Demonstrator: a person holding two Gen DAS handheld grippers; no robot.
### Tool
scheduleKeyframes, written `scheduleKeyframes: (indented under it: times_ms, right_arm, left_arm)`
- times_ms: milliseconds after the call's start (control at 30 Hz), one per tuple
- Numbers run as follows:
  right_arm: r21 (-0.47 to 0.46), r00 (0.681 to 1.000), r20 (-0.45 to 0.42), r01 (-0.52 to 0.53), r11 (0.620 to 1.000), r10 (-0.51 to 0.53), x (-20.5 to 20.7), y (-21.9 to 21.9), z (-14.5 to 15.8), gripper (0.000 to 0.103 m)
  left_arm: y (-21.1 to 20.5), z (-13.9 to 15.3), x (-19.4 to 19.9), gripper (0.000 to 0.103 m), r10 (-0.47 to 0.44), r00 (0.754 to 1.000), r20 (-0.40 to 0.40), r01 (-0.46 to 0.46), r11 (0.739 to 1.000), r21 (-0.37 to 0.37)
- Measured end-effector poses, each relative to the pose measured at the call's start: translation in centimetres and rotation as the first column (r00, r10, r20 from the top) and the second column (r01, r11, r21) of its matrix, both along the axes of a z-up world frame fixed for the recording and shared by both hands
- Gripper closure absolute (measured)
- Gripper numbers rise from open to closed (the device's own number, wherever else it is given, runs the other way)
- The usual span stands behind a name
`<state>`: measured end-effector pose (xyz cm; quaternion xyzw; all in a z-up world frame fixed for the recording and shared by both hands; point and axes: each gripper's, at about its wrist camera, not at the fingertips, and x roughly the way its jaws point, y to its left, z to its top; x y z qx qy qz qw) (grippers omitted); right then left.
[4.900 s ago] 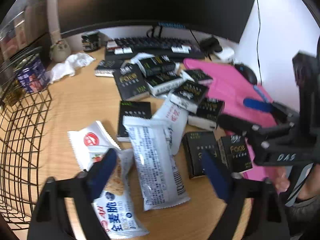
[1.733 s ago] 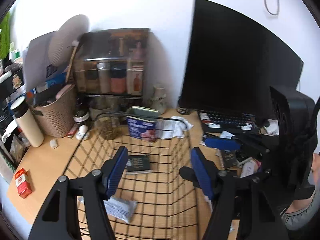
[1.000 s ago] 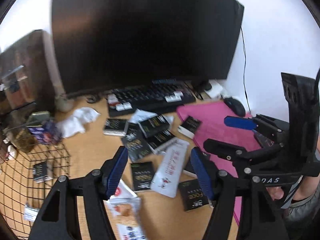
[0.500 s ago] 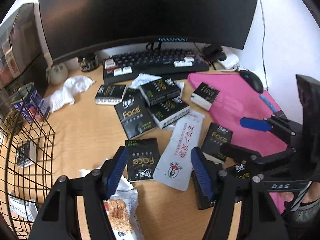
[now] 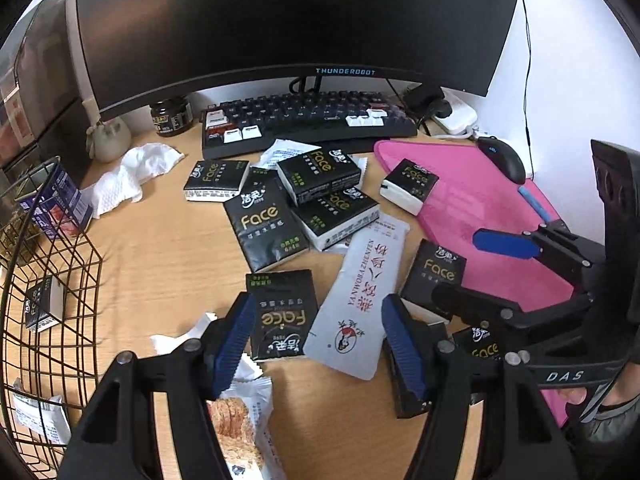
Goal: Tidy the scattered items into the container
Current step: 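Return both grippers to the desk and grasp black Face packs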
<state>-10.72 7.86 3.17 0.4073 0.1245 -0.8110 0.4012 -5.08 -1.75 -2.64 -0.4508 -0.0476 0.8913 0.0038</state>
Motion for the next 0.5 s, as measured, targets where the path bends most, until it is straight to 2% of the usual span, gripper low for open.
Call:
scheduleKeyframes:
  times_ms: [500]
  right_arm:
    - [0.012, 1.000, 0.028, 0.013, 1.000, -0.014, -0.9, 0.1, -1.1, 0.025]
  left_arm:
    - [-1.2, -2.5, -1.5, 0.033, 0.032, 0.998, 0.053, -0.032, 0.999, -0.001]
